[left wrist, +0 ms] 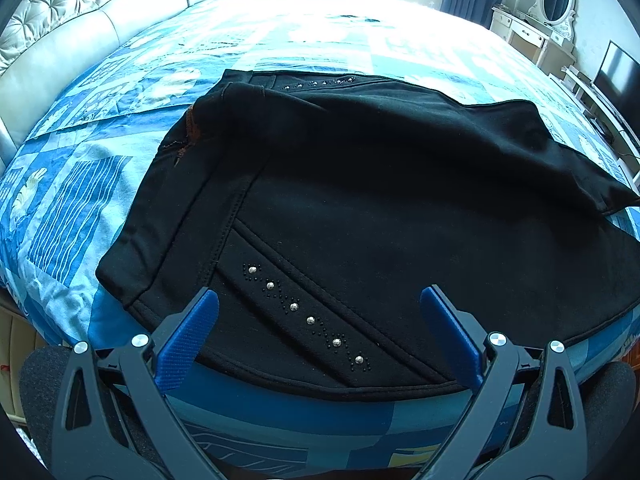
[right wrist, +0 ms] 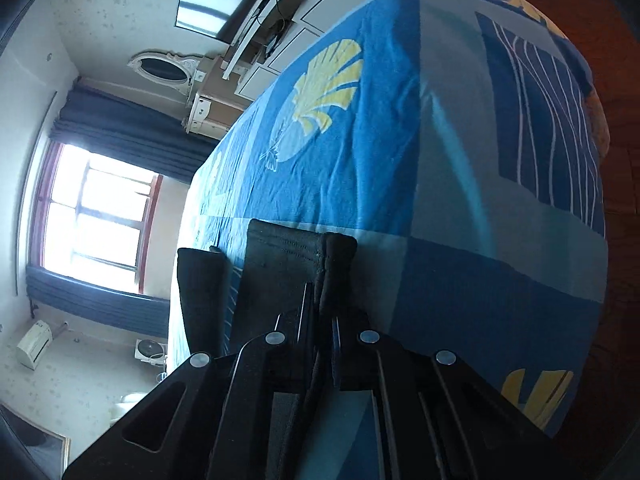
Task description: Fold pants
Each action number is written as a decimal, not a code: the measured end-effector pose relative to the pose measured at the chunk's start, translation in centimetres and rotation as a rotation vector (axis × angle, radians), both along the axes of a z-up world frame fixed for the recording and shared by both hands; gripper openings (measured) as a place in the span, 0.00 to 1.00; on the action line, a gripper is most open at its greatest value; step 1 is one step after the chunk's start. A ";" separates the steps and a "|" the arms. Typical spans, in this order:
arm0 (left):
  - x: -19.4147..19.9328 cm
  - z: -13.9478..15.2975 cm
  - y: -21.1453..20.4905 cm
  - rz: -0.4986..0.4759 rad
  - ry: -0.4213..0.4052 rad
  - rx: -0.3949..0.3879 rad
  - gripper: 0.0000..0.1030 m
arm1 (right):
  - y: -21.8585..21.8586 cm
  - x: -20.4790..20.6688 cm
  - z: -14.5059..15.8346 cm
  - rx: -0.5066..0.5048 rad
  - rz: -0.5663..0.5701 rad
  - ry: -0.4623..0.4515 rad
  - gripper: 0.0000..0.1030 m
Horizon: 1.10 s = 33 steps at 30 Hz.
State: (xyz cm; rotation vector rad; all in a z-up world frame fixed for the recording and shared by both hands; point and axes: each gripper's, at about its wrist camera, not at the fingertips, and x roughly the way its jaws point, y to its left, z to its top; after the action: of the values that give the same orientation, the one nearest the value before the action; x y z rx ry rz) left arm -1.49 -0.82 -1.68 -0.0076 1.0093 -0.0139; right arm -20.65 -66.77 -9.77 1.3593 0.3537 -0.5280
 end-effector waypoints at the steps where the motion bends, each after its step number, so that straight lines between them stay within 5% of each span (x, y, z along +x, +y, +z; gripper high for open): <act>1: 0.0 0.1 0.0 -0.003 -0.002 0.006 0.98 | 0.1 -0.3 -0.1 -0.006 -0.006 -0.003 0.06; 8: 0.2 1.0 0.9 -0.033 -0.042 0.032 0.98 | -0.4 -2.9 1.2 -0.042 -0.106 0.044 0.18; 13: 1.2 2.0 3.1 -0.023 -0.080 0.059 0.98 | 0.3 -4.5 5.0 -0.177 -0.167 0.088 0.32; 18: 4.1 2.1 7.2 -0.031 -0.002 -0.026 0.98 | 3.6 2.3 10.4 -0.336 0.072 0.046 0.44; 22: 7.1 3.1 10.9 -0.043 -0.033 -0.026 0.98 | 9.7 9.2 13.5 -0.435 0.319 0.019 0.53; 28: 15.1 3.7 16.6 -0.151 0.040 -0.278 0.98 | 20.1 18.1 14.4 -0.482 0.655 -0.022 0.57; 33: 22.5 1.0 19.4 -0.146 0.124 -0.307 0.98 | 27.9 23.2 14.5 -0.547 0.867 -0.013 0.60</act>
State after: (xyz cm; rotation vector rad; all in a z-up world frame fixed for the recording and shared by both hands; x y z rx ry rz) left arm 21.00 18.55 -0.68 -0.2178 1.1215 -0.3052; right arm 2.50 -38.91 4.75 0.5834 0.6809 0.1159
